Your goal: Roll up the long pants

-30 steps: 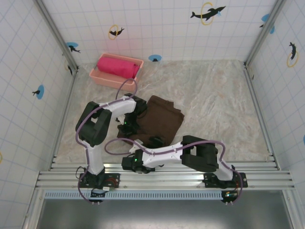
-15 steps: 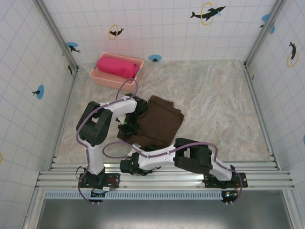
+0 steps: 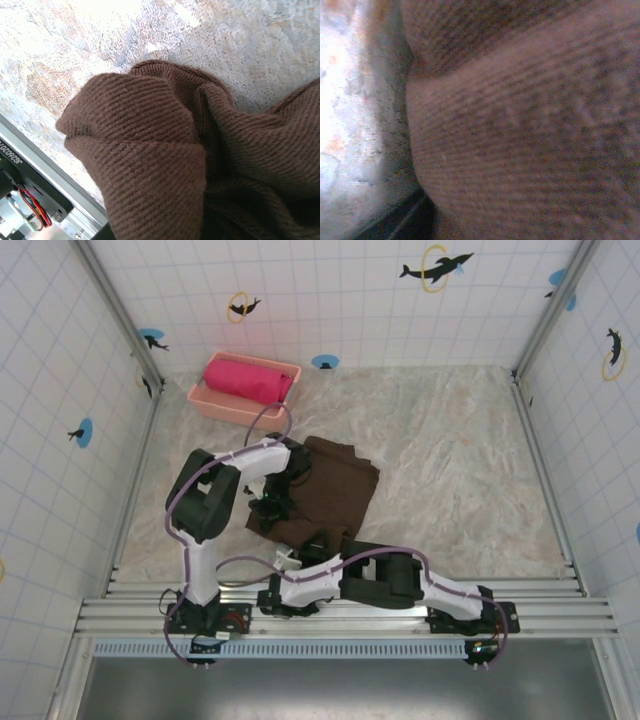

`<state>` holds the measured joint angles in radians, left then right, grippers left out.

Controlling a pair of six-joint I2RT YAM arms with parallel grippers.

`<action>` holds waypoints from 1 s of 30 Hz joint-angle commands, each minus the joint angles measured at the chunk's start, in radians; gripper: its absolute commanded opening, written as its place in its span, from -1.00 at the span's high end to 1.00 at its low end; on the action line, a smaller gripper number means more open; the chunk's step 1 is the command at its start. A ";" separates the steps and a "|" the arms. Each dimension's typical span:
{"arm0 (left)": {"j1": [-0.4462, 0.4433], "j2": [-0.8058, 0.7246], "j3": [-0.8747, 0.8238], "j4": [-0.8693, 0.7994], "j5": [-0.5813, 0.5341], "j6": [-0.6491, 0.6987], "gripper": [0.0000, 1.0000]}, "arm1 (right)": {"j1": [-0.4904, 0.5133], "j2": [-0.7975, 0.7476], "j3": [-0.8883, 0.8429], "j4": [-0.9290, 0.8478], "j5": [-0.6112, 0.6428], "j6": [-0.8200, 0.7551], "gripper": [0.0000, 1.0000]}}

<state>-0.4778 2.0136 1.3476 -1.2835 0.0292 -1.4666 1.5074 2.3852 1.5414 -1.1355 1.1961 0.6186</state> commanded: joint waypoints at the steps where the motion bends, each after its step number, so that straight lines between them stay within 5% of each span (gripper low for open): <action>1: 0.000 0.043 0.024 0.020 0.014 -0.003 1.00 | -0.009 0.095 0.012 0.038 -0.067 0.052 -0.30; 9: 0.000 0.059 0.066 -0.014 -0.003 0.011 1.00 | -0.039 0.117 0.022 0.042 -0.058 0.061 -0.25; 16: 0.002 0.062 0.086 -0.033 -0.011 0.011 1.00 | -0.065 0.107 -0.013 0.058 -0.099 0.074 1.00; 24: 0.006 -0.018 0.044 0.087 -0.050 0.040 1.00 | -0.079 -0.022 -0.098 0.157 -0.224 0.017 1.00; 27: 0.011 -0.131 -0.026 0.168 -0.138 0.048 -0.25 | -0.096 -0.074 -0.133 0.208 -0.307 -0.034 1.00; 30: 0.040 -0.269 -0.068 0.249 -0.206 0.112 -0.93 | -0.120 -0.132 -0.169 0.247 -0.399 -0.081 1.00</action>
<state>-0.4702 1.8629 1.2987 -1.1336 -0.0578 -1.4231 1.4212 2.2906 1.4242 -0.9508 1.0603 0.5869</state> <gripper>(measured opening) 0.791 0.168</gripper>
